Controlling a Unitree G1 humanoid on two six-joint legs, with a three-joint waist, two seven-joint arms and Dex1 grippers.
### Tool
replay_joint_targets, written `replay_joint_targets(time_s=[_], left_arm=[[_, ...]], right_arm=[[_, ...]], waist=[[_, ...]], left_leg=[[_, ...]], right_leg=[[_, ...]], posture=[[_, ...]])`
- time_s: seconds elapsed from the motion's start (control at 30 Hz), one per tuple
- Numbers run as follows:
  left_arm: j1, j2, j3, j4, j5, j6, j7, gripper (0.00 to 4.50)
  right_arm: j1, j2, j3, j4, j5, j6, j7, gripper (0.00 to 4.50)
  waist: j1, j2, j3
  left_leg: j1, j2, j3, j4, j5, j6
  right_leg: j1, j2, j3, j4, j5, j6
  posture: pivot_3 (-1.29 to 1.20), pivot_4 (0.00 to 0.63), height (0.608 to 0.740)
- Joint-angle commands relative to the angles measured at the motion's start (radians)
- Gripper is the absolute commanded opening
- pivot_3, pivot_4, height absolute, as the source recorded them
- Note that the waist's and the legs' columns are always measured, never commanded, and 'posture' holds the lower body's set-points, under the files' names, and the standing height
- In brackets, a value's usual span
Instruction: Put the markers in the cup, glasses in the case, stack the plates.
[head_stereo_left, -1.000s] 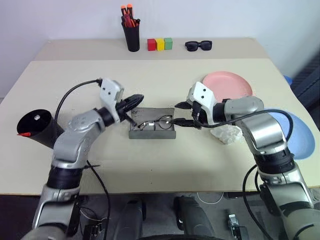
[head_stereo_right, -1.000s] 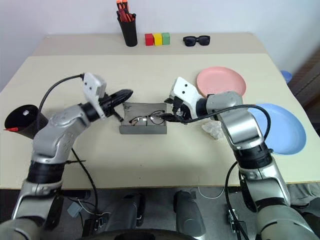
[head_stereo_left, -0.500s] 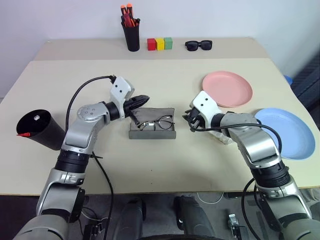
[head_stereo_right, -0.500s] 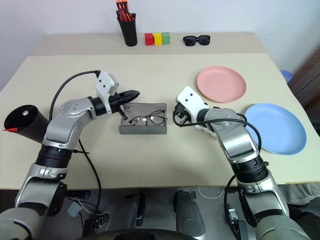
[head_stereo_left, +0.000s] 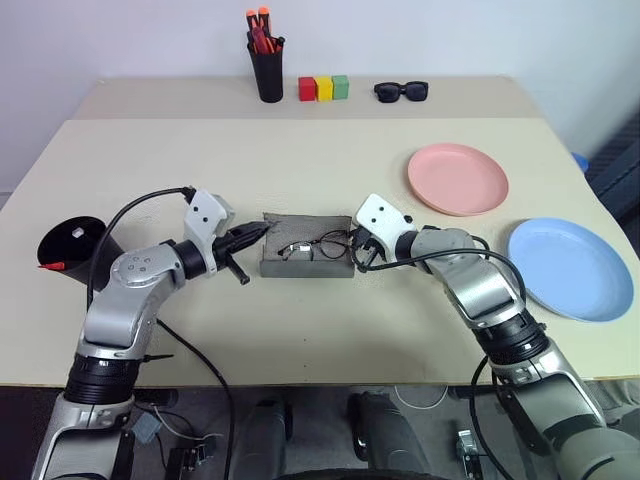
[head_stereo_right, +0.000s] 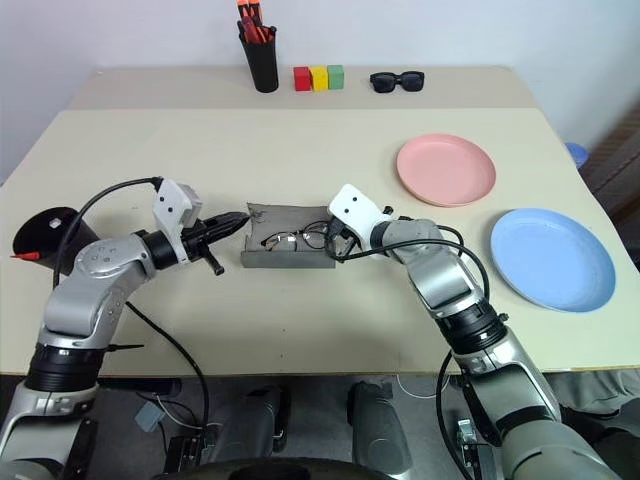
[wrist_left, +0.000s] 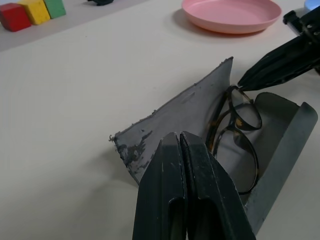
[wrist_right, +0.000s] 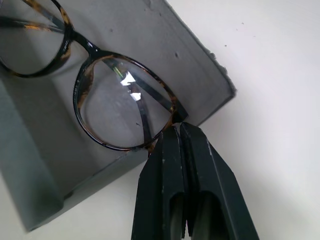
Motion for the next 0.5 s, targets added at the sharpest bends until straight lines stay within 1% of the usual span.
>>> replay_joint_targets(time_s=[0.03,0.23,0.5], left_arm=[[0.004,0.008,0.033,-0.042,-0.019,-0.003,0.007,0.0],[0.014,0.006,0.032,-0.041,-0.02,-0.011,0.008,0.0],[-0.031,-0.004,0.007,-0.058,-0.016,0.031,0.03,0.0]], right_arm=[[-0.031,0.008,0.002,0.009,-0.014,-0.053,0.013,0.02],[-0.024,0.021,-0.016,-0.019,0.005,-0.069,0.04,0.02],[-0.016,-0.001,-0.023,-0.019,-0.011,-0.075,0.043,0.02]], waist=[[0.0,0.0,0.0],[-0.001,0.0,0.0],[0.0,0.0,0.0]], left_leg=[[0.0,0.0,0.0,0.0,0.0,0.0],[0.0,0.0,0.0,0.0,0.0,0.0],[0.0,0.0,0.0,0.0,0.0,0.0]], right_leg=[[0.0,0.0,0.0,0.0,0.0,0.0],[0.0,0.0,0.0,0.0,0.0,0.0],[0.0,0.0,0.0,0.0,0.0,0.0]], posture=[[0.0,0.15,0.74],[0.0,0.15,0.74],[0.0,0.15,0.74]])
